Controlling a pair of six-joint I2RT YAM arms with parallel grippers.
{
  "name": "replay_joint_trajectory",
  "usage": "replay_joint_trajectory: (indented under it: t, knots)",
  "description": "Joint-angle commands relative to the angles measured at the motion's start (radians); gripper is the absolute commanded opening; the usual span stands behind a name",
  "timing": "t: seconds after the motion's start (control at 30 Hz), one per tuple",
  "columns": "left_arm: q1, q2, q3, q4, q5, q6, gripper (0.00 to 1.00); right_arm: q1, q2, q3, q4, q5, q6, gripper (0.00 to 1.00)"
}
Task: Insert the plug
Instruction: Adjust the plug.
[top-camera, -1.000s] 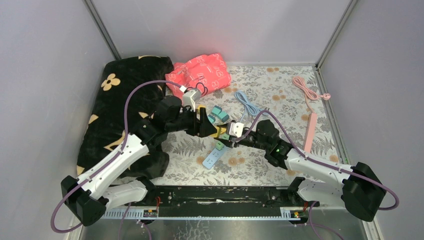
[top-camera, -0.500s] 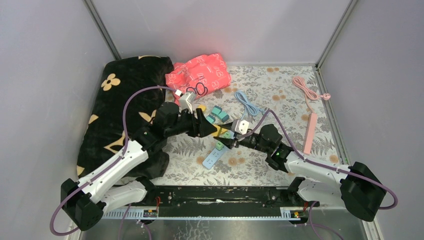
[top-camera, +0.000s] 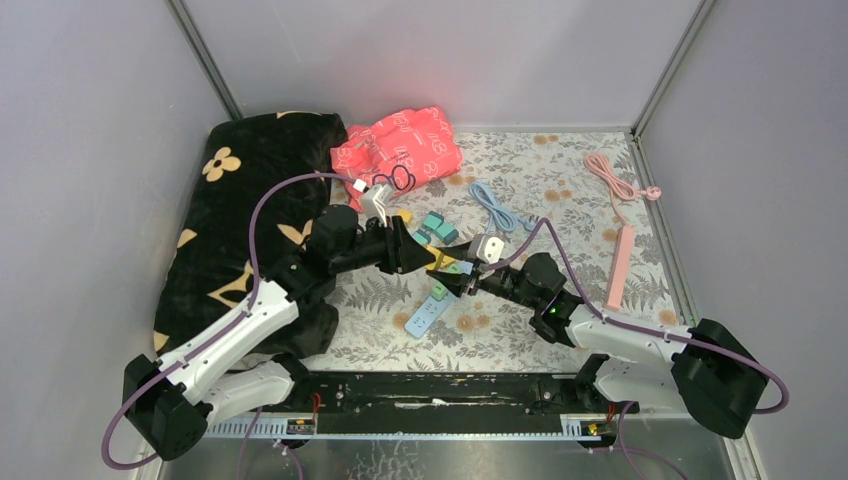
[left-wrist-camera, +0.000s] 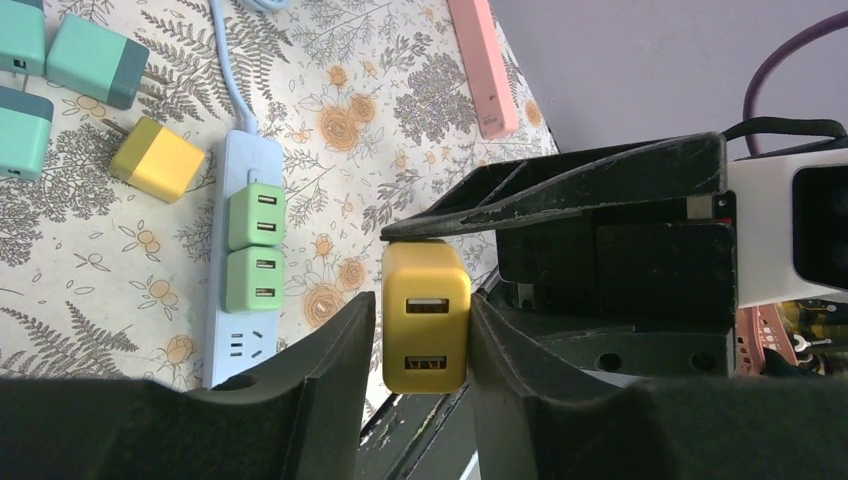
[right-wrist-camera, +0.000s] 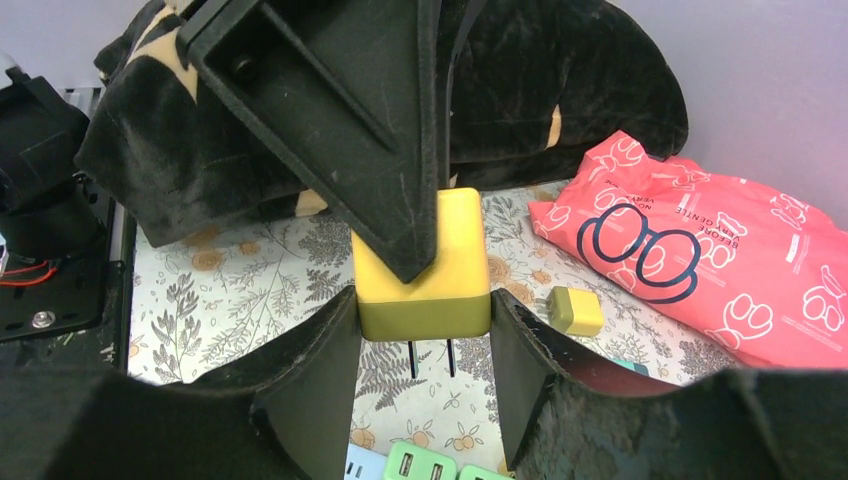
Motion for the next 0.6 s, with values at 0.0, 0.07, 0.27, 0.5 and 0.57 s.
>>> replay_joint_trajectory:
  t: [0.0, 0.07, 0.27, 0.5, 0.57]
  knots:
    - [0.002, -0.003, -0.018, 0.064, 0.028, -0.015, 0.46, 0.010, 0.004, 0.003, 0.128, 0.027, 0.031, 0.09]
    - [0.002, -0.010, -0.021, 0.066, 0.028, -0.014, 0.43, 0.009, 0.007, 0.002, 0.138, 0.029, 0.037, 0.09]
    - [0.001, -0.019, -0.016, 0.046, 0.010, 0.011, 0.19, 0.011, 0.016, -0.002, 0.141, 0.025, 0.056, 0.14]
    - [0.001, -0.009, 0.029, -0.051, -0.045, 0.088, 0.02, 0.011, -0.002, -0.036, 0.147, 0.050, 0.145, 0.36]
    - [0.000, -0.008, 0.047, -0.094, -0.076, 0.120, 0.00, 0.011, -0.013, -0.049, 0.143, 0.073, 0.190, 0.42]
